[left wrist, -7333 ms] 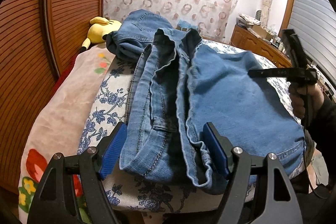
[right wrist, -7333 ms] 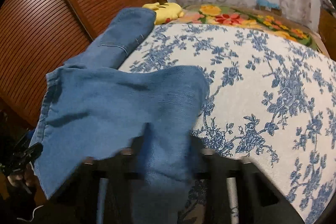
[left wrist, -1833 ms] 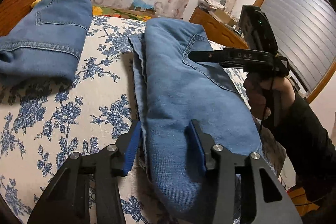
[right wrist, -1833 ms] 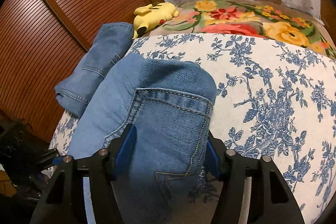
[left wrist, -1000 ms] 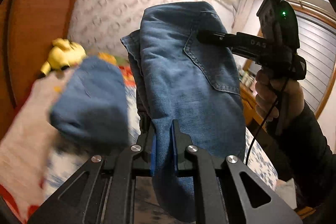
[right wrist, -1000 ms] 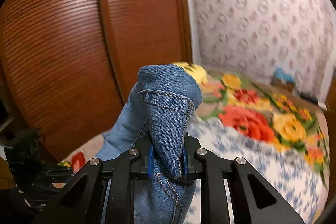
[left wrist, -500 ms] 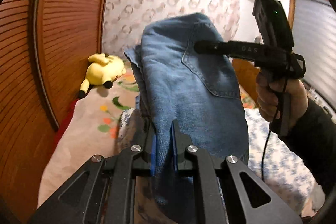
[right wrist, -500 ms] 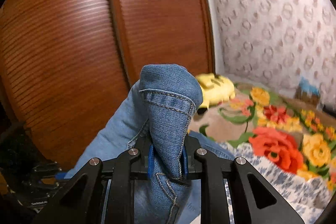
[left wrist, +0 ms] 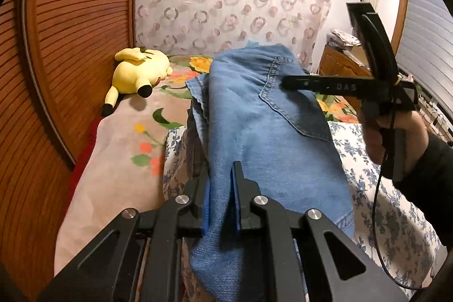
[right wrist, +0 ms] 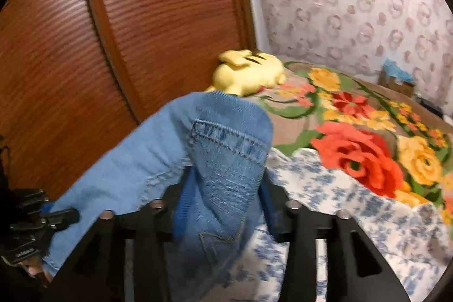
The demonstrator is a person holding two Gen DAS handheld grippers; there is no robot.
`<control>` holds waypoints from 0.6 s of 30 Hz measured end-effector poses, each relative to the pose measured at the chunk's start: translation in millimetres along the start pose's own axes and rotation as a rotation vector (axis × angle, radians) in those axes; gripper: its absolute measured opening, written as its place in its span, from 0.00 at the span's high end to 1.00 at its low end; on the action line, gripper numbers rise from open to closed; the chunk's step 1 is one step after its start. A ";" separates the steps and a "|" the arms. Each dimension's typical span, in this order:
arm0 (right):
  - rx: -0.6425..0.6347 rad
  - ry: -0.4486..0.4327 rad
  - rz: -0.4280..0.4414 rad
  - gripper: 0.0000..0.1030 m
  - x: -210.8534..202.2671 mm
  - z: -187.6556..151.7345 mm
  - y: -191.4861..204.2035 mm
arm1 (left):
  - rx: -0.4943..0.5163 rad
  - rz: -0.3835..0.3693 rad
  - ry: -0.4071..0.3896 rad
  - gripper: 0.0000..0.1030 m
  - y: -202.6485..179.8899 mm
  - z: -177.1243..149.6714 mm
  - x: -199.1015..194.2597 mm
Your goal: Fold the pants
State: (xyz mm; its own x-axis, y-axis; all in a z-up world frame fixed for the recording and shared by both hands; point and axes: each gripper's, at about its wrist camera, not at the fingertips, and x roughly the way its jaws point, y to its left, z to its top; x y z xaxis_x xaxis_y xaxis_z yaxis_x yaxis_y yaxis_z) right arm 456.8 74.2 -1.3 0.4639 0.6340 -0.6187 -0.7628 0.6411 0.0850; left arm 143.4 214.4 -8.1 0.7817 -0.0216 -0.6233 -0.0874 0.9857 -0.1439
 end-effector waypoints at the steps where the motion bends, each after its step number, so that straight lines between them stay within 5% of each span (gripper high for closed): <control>1: -0.003 -0.014 -0.019 0.49 -3.1 1.1 -2.1 | -0.005 0.000 0.000 0.86 0.7 -0.4 0.2; 5: -0.051 -0.076 -0.045 0.50 -11.2 11.8 23.7 | -0.009 0.008 0.002 0.86 -0.7 3.4 2.1; 8: -0.103 -0.091 -0.045 0.66 -14.5 8.9 40.2 | -0.013 0.015 0.009 0.85 0.7 3.1 7.1; 18: -0.055 -0.009 -0.060 0.66 21.5 4.8 19.7 | -0.014 0.043 0.007 0.85 -1.9 -1.0 12.9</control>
State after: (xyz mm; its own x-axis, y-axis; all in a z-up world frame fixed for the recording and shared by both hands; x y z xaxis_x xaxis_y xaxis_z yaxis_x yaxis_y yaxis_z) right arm 453.9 102.6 -9.2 0.5132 0.5997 -0.6140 -0.7572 0.6532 0.0051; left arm 153.1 212.0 -16.6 0.7725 0.0191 -0.6347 -0.1290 0.9834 -0.1274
